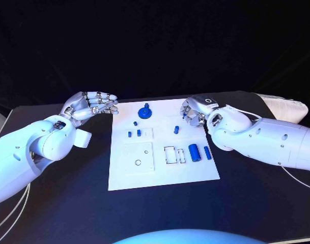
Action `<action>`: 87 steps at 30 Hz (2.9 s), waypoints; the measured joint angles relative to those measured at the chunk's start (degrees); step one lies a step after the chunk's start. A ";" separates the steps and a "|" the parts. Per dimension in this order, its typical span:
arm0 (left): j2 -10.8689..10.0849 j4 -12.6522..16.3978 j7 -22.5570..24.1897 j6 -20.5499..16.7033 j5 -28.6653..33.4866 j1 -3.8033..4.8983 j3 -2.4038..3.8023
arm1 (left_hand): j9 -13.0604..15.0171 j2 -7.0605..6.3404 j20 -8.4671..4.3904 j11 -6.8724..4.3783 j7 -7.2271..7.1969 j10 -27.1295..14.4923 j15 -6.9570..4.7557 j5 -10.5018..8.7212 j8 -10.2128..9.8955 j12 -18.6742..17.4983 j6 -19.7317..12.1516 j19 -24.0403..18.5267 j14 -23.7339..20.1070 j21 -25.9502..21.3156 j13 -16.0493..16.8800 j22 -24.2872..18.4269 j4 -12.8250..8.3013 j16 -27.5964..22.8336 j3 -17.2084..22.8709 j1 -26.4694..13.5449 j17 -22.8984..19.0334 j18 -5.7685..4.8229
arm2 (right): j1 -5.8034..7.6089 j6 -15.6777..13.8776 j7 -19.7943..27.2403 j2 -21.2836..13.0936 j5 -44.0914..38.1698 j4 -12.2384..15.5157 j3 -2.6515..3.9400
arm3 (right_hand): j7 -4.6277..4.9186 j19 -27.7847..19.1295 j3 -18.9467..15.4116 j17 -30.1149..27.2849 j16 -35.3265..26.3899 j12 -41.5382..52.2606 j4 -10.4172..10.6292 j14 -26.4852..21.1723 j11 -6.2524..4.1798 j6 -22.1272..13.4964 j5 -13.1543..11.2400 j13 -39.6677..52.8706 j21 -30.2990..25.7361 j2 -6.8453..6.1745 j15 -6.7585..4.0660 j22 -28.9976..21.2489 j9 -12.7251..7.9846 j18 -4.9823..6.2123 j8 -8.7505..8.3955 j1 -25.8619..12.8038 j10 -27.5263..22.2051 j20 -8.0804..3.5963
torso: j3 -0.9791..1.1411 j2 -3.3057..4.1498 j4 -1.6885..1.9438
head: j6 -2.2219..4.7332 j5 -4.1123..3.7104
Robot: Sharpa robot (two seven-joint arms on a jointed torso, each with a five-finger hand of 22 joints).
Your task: Assemble the parts on the task board
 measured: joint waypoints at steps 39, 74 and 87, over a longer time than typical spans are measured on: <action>-0.06 1.66 0.22 -2.65 0.45 -0.32 0.00 | -0.11 -0.01 -0.01 0.21 0.00 -0.21 0.21 0.00 0.00 -0.32 0.00 -0.01 0.21 -0.22 0.03 -0.16 0.00 -0.21 0.01 0.45 0.19 0.00 | -3.51 -2.02 -0.80 3.30 -11.29 16.90 -1.81 | -0.01 0.00 0.07 0.03 0.00 -0.22 -0.23 0.00 0.00 -0.02 0.15 -0.01 0.40 -0.03 0.01 0.20 0.02 0.00 -0.07 -0.01 0.00 0.01 | -0.31 -0.24 -0.11 | -1.19 5.21; -0.26 1.83 0.17 -2.98 0.78 -0.37 0.00 | -0.20 -0.01 0.00 0.21 0.00 -0.21 0.21 0.00 0.01 -0.32 0.00 0.40 0.21 -0.44 0.06 -0.21 -0.17 -0.43 -0.16 0.45 0.58 0.00 | -6.00 -0.53 -3.01 6.09 -15.10 14.57 -2.44 | -0.01 0.00 0.06 -0.05 0.00 -0.33 -0.22 0.00 0.00 -0.03 0.30 -0.02 0.39 -0.33 0.01 0.18 0.09 0.00 0.12 -0.30 0.00 0.01 | -0.25 -0.21 -0.17 | -3.39 7.29; -0.23 1.80 0.15 -2.97 0.78 -0.41 0.00 | -0.19 -0.01 0.00 0.21 0.00 -0.21 0.21 0.00 -0.29 -0.53 0.00 0.40 0.21 -0.44 0.06 -0.30 -0.17 -0.43 -0.15 0.45 0.65 0.00 | -6.16 0.05 -3.05 6.26 -15.14 14.49 -2.54 | 0.11 0.00 0.23 -0.05 0.00 -0.54 -0.39 0.00 -0.01 0.09 0.26 -0.04 0.39 -0.24 0.01 0.18 0.14 0.00 0.11 -0.21 0.01 0.01 | -0.23 -0.17 -0.14 | -3.60 7.48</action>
